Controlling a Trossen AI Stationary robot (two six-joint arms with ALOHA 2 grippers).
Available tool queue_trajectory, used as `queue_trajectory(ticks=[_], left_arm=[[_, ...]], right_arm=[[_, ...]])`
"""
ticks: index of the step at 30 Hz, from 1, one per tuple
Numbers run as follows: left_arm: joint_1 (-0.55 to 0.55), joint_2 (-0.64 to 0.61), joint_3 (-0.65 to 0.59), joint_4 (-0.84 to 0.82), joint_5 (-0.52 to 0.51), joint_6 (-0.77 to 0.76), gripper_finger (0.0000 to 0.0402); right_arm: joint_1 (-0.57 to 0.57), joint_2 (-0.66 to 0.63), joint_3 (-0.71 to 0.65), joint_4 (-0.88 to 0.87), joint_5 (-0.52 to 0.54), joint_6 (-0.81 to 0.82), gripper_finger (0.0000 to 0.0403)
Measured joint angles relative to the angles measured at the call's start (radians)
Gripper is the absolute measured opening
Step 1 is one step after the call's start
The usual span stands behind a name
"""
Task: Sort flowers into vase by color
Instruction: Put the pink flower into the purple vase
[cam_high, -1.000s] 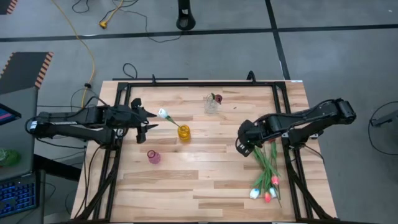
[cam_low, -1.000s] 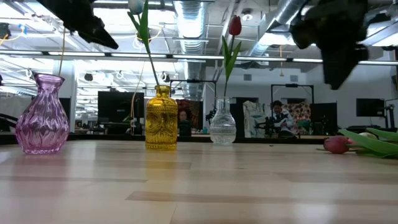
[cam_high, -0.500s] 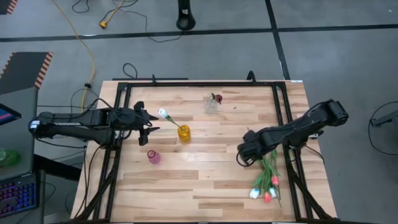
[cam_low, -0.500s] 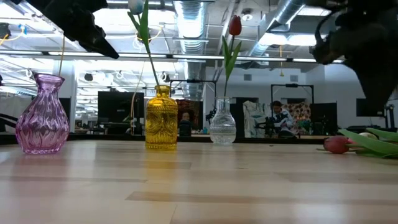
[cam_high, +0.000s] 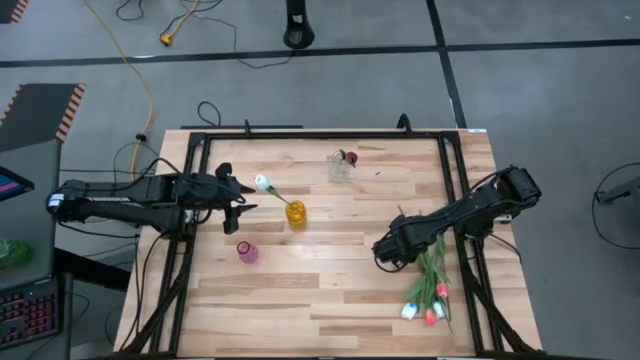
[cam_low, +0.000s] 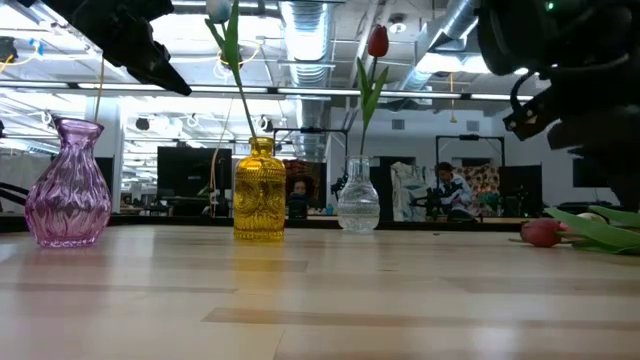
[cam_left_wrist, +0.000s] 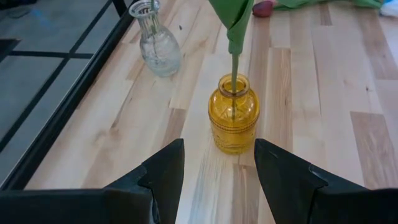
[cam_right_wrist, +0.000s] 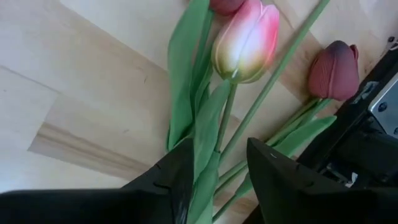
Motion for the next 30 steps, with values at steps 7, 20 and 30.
queue_trajectory(ticks=[7, 20, 30], left_arm=[[0.0, 0.0, 0.0, 0.0, 0.0, 0.0, 0.0183], [0.0, 0.0, 0.0, -0.001, 0.0, 0.0, 0.0183], [0.0, 0.0, 0.0, -0.001, 0.001, 0.0, 0.0183]], right_arm=[[0.0, 0.039, 0.0, 0.007, 0.0, -0.002, 0.0159], [0.0, 0.039, -0.016, 0.041, 0.002, 0.001, 0.0154], [-0.006, 0.039, -0.077, 0.09, 0.003, 0.001, 0.0137]])
